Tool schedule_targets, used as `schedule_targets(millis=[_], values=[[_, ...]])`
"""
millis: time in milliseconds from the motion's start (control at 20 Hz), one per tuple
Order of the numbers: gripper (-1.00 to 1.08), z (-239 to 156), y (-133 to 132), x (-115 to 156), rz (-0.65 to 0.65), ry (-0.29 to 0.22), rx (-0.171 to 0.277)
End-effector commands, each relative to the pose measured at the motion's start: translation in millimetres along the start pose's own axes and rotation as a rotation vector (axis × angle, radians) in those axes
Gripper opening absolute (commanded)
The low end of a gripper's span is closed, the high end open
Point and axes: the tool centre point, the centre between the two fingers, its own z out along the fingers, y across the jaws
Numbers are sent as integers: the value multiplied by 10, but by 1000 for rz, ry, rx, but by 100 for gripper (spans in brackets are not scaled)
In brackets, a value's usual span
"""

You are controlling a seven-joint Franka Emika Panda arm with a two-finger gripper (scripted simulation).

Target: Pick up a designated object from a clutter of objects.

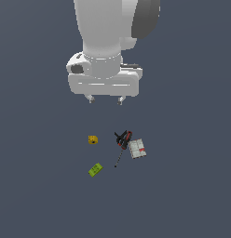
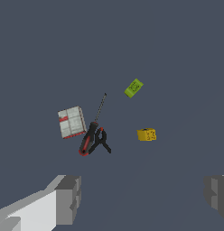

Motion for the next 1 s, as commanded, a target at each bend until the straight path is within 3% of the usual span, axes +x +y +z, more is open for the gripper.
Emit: schedule_targets(millis=[0,450,950], values=[[100,0,0,0,0,0,0],[100,-30,-63,-31,-11,-2,-30],[100,23,-91,-8,-18,-2,-31]])
